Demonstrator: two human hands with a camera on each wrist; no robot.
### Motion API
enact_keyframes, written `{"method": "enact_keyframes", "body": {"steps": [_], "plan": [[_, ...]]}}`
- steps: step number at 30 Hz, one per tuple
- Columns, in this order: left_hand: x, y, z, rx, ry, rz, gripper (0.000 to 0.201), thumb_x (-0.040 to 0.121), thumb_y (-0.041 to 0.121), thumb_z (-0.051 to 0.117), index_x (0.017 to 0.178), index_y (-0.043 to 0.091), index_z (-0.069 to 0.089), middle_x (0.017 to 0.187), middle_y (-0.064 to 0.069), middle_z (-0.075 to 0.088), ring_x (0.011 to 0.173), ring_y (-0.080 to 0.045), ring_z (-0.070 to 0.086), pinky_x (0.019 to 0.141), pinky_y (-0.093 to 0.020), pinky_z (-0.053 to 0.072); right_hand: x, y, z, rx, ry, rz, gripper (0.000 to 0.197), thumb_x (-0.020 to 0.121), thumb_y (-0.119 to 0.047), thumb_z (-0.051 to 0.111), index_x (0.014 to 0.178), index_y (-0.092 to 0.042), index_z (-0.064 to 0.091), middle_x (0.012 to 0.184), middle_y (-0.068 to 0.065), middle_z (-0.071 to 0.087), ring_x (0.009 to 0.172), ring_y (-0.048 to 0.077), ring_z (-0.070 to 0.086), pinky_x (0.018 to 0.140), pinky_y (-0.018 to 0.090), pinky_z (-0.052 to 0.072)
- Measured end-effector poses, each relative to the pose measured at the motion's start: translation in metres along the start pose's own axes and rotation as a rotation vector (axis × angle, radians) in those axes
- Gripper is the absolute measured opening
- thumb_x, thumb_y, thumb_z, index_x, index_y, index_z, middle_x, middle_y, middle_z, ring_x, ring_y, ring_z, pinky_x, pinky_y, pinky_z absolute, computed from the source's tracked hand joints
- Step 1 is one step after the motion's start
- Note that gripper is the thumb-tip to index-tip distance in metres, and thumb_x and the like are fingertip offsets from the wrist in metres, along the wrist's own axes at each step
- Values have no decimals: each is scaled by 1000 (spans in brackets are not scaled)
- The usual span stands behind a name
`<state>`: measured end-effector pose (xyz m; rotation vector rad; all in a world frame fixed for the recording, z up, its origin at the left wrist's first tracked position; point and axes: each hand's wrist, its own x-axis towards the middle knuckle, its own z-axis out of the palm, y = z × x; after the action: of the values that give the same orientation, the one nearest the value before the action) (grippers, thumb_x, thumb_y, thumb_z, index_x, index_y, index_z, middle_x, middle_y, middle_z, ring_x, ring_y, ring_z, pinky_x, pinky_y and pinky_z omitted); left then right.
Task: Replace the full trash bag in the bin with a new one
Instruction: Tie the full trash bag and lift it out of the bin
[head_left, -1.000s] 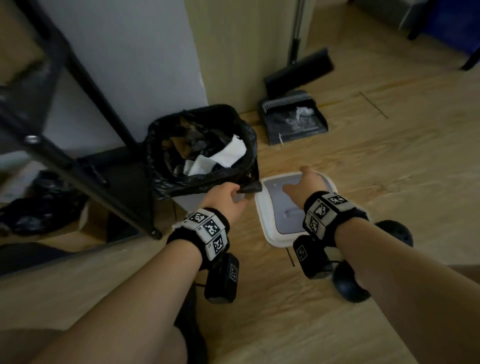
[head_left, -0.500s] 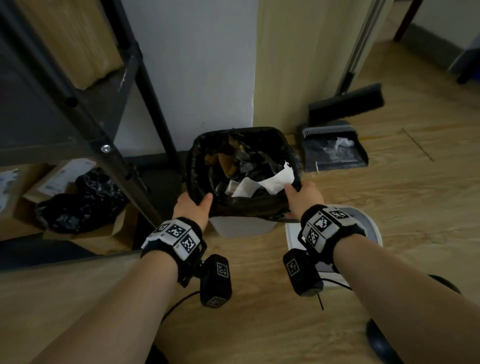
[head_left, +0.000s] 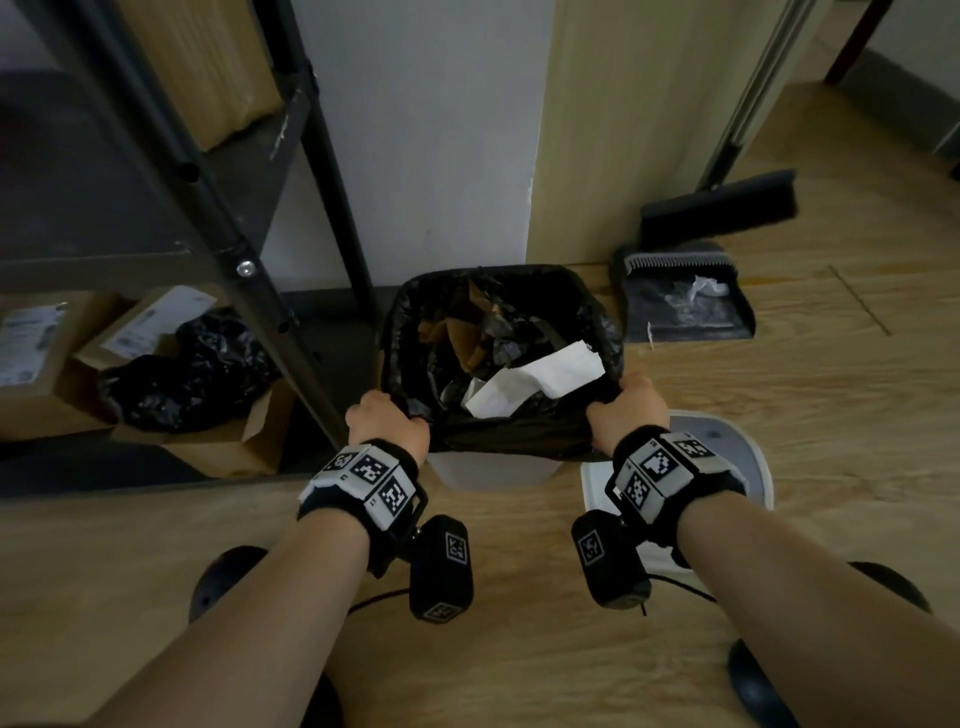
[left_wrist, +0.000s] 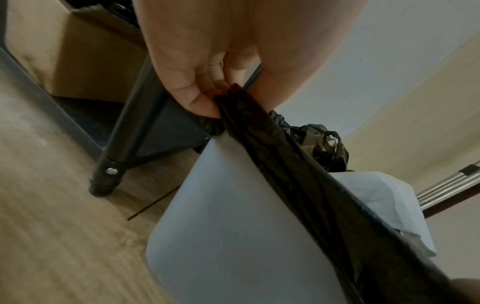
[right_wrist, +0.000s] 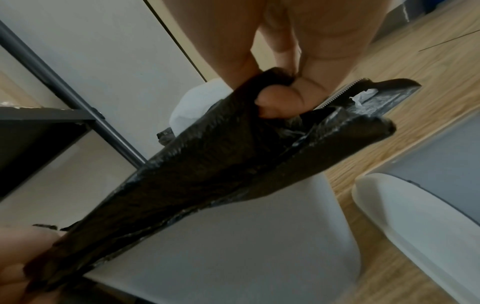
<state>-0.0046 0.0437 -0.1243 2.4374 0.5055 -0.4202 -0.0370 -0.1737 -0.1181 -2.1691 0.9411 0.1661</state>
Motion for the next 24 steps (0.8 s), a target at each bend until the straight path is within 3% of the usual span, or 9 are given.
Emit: {"method": "enact_keyframes", "body": {"steps": [3,5,7,10,14,16,19,22,24], "plan": [[-18,-12,-3,8,-25,-2,44,86,18,57,124,-2,50,129,-23,51,110,-37,56,86,-37,48,-15,12,-3,-10,-39,3,37,84,-9,55,119,1,45,106,22,58,90,36,60,63,35,50],[-30,-20,-5,8,-49,-8,46,86,18,59,126,-1,47,131,-23,48,113,-37,55,90,-38,47,-27,21,-6,-23,-66,5,37,84,-10,55,119,1,46,95,18,54,80,31,55,49,28,41],[-42,-27,-6,15,-67,-7,47,85,19,61,126,-1,47,131,-22,48,113,-37,55,90,-38,48,-39,30,-9,-28,-85,25,35,85,-10,55,117,-2,44,91,16,52,71,29,53,42,24,33],[-54,-37,-6,15,-104,-4,48,83,21,63,125,1,48,128,-20,51,110,-36,57,85,-37,49,-53,45,-11,-14,-92,48,26,83,-12,57,105,-8,44,81,13,52,56,22,49,41,23,33],[-59,-52,-6,-42,-143,0,50,79,34,61,117,1,56,119,-19,58,102,-33,60,79,-35,49,-60,54,-18,137,-98,156,38,82,-39,54,98,-5,49,84,15,57,74,31,60,57,33,51],[-54,-59,-7,-136,-89,-47,57,79,44,59,118,4,57,123,-19,56,106,-34,58,86,-36,48,-51,60,-21,271,-69,245,55,77,-50,48,109,-6,50,101,19,58,91,36,61,74,41,53],[-44,-64,-6,-333,-103,-160,66,87,54,48,134,8,45,133,-16,51,116,-37,53,99,-43,46,-42,68,-19,322,-93,266,55,87,-44,43,123,-4,52,112,22,57,95,33,58,95,53,48],[-43,-62,-1,-580,-272,-350,62,93,53,38,137,10,43,132,-14,53,116,-37,55,90,-50,49,-43,73,-13,386,-165,260,56,96,-42,38,131,0,47,118,24,56,93,28,54,93,49,50],[-44,-58,0,-677,-322,-406,56,95,50,36,134,11,46,129,-13,55,116,-37,55,83,-51,49,-47,74,-10,426,-246,312,58,96,-45,36,135,-4,44,117,20,55,105,33,59,86,46,51]]}}
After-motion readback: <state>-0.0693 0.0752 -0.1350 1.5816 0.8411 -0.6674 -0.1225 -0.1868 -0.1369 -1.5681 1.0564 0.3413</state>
